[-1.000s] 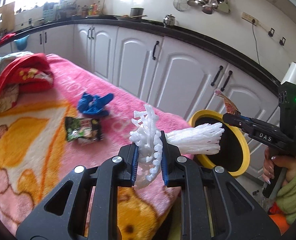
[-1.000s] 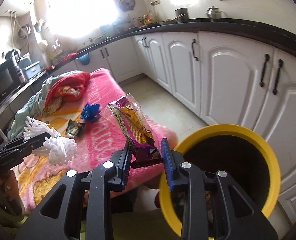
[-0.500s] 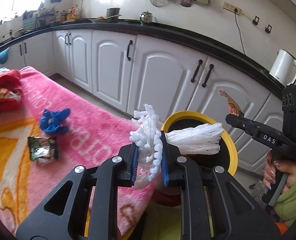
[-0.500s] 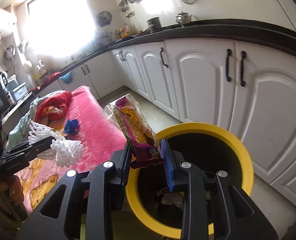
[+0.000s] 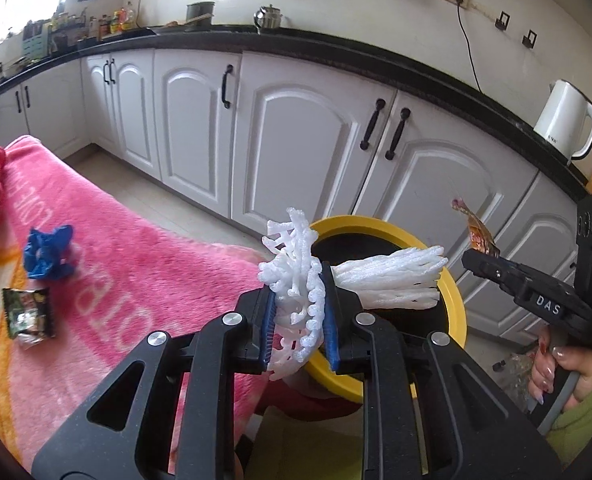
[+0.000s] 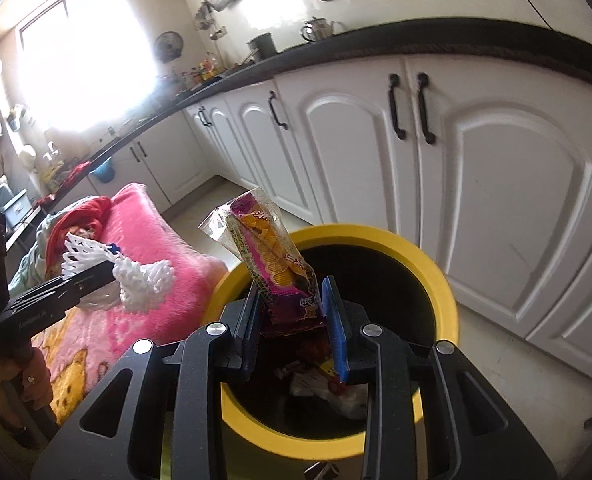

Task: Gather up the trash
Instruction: 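Carry the white tassel and pink-gold wrapper over the yellow bin with both tools, then open both tools to drop the items into the yellow bin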

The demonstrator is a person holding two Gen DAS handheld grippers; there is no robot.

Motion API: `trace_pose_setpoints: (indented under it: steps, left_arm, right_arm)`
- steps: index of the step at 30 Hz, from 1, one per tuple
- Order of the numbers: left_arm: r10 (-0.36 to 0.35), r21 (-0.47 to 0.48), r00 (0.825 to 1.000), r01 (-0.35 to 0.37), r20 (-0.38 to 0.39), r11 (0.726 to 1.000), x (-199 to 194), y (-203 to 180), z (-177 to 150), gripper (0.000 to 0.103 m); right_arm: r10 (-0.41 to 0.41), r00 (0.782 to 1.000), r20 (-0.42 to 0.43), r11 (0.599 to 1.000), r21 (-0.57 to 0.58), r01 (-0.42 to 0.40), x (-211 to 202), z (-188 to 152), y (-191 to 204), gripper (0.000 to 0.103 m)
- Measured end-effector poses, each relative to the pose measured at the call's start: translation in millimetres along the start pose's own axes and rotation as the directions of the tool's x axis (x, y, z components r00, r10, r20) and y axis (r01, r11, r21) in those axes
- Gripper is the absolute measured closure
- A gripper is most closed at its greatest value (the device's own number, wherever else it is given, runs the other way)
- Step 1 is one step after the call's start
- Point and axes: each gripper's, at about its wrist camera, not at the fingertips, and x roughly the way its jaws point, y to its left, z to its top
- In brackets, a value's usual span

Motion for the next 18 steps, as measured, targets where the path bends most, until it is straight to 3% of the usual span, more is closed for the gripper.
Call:
trace_pose_setpoints:
  steps: [18]
  left_arm:
    - [-0.013,0.041,0.995,0.017,-0.101,0.999,64,-32,-4,0.084]
  right_arm:
    - [-0.050,0.996,-0.078,0.991,0.119,0.059,15,-26,-45,0.074]
